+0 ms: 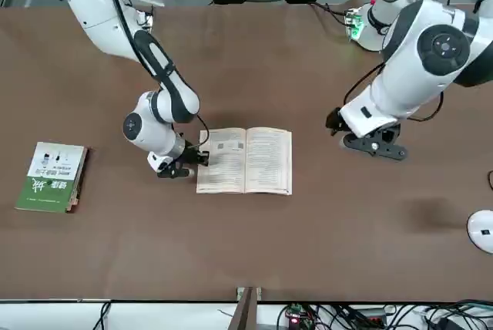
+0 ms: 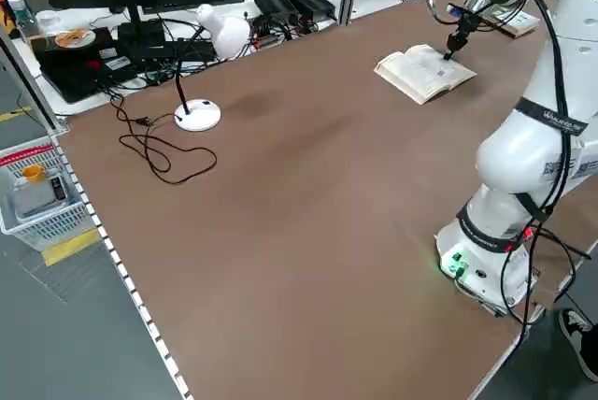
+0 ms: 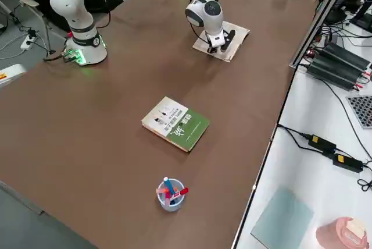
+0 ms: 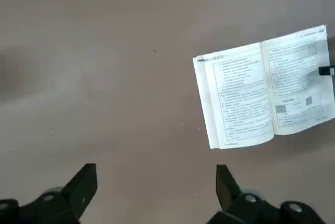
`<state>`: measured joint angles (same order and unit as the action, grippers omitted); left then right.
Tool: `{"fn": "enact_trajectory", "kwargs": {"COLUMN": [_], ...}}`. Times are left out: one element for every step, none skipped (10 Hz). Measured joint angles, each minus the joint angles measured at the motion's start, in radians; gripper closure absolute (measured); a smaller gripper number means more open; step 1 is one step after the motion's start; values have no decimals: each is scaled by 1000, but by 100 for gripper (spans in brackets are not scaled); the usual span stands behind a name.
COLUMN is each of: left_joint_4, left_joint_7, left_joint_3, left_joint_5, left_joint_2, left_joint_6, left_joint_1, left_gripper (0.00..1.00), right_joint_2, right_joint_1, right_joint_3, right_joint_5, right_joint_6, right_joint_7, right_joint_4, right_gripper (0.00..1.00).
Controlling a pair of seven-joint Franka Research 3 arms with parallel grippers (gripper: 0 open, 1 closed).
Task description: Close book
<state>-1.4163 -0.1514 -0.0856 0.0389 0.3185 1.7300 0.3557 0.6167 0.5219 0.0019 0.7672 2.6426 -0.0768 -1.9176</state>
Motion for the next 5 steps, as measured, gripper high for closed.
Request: {"fn": "enact_trajectory", "kwargs": {"left_joint_4": [0, 0, 0, 0, 0], "left_joint_7": [1, 1, 1, 1, 2], "left_joint_3": [-9, -18, -28, -36, -43], "left_joint_5": [0, 0, 0, 0, 0], "left_joint_2": [10, 19, 28, 36, 42], "left_joint_6": [7, 16, 23, 26, 29], "left_joint_1": [0, 1, 1, 1, 1], "left_gripper": [0, 0, 0, 0, 0], "right_joint_2": [0, 0, 0, 0, 0], "right_joint_1": [0, 0, 0, 0, 0], "right_joint_3": [0, 0, 0, 0, 0], "right_joint_5": [0, 0, 0, 0, 0], "right_joint_6": [0, 0, 0, 0, 0], "right_joint_7": [0, 0, 0, 0, 0], "right_joint_4": [0, 0, 0, 0, 0], "right_gripper": [99, 99, 99, 99, 99]}}
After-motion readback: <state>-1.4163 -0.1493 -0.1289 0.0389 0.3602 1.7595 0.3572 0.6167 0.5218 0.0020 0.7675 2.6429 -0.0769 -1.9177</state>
